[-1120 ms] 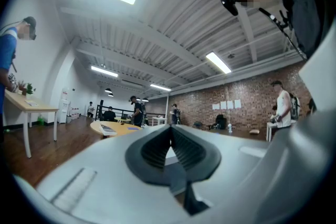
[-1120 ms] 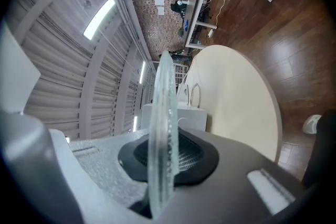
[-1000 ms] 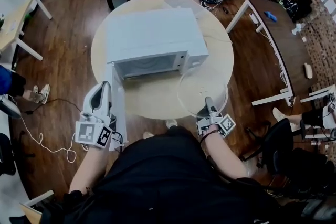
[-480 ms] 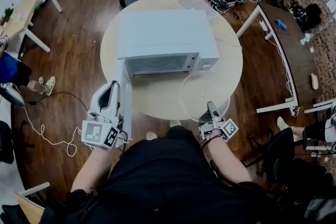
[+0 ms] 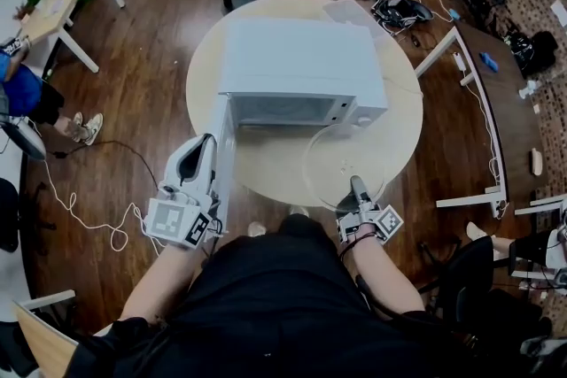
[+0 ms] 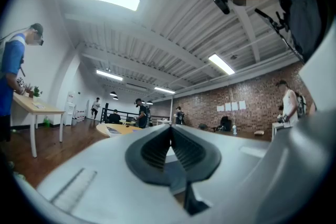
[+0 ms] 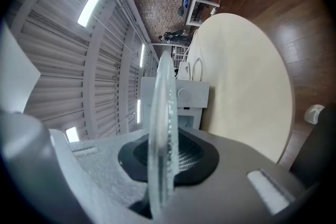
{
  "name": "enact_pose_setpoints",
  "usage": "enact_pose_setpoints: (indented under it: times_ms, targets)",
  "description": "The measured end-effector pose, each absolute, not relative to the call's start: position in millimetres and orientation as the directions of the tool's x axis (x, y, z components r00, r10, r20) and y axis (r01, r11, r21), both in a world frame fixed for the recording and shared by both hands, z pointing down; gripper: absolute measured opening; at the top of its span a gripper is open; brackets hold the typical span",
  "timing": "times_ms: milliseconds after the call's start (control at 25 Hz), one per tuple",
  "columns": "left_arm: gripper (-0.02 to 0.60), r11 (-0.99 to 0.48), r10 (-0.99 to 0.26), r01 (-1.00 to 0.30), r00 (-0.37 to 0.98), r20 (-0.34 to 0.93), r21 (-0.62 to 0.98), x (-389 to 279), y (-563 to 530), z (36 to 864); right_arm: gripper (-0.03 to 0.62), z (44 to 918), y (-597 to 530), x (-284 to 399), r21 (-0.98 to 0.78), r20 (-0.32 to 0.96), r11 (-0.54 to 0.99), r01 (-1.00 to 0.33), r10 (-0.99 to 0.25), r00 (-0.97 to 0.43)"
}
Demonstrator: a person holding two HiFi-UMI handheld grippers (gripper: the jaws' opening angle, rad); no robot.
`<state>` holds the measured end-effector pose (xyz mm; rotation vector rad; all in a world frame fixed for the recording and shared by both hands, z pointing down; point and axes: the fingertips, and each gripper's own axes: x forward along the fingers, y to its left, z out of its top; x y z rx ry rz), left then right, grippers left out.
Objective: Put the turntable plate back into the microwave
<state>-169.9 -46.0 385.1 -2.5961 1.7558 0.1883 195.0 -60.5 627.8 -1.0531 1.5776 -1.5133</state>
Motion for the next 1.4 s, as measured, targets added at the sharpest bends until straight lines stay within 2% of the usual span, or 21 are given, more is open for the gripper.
enact_pose_setpoints:
  times_ms: [520, 720, 1400]
  targets:
    - [0.003, -0.360, -0.931, -0.930, 0.354, -0.093, 0.066, -171.7, -53.5, 400.1, 0.028, 626.9, -83.3, 147.8, -0.998, 0.022, 0.012, -0.059, -0.838, -0.545]
    - [0.003, -0.362, -0.931, -0.928, 0.357, -0.071, 0.087, -164.4, -58.1, 414.5, 0.028, 642.1, -78.1, 141.2, -0.997, 0.053, -0.005, -0.083, -0.806, -0.589]
    - [0.003, -0.306, -0.951, -0.941, 0.308, -0.010, 0.142, -171.9, -83.3, 423.8, 0.028, 655.5, -104.7, 75.4, -0.996, 0.052, 0.027, -0.087, -0.623, -0.780]
